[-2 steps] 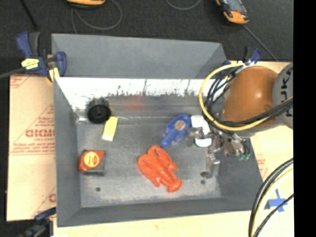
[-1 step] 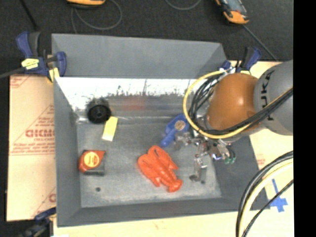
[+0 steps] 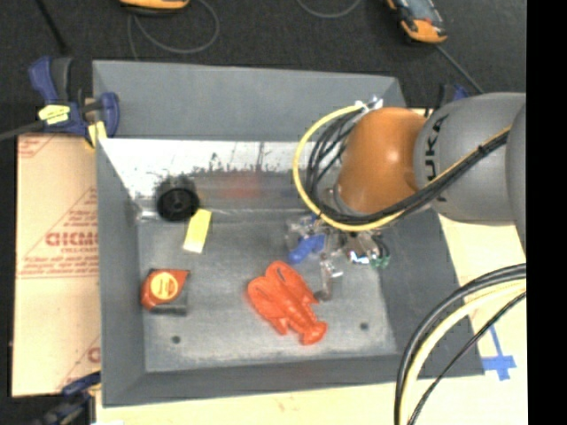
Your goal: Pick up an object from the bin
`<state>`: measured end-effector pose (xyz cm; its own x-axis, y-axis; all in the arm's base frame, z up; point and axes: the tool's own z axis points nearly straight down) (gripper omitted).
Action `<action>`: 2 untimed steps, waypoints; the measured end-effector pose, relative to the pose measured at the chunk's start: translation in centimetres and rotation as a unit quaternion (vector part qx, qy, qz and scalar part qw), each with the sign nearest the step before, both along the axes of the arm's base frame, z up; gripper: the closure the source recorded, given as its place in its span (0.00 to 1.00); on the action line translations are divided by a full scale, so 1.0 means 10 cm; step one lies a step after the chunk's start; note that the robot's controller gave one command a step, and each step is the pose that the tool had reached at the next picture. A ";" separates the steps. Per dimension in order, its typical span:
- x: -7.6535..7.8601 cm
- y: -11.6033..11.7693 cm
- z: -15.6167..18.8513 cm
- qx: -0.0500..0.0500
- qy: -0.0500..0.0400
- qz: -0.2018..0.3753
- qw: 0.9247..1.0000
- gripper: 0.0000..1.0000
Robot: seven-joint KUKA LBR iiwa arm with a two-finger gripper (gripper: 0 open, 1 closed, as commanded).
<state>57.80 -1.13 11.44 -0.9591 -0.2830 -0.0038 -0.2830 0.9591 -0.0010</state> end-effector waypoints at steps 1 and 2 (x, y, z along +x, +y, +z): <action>0.11 0.09 -0.33 -0.001 -0.001 0.050 0.999 0.00; -0.15 0.19 -0.40 0.001 0.000 -0.045 0.999 0.00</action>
Offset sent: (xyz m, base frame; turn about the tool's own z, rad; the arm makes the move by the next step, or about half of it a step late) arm -0.0347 0.0279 -0.0394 0.1860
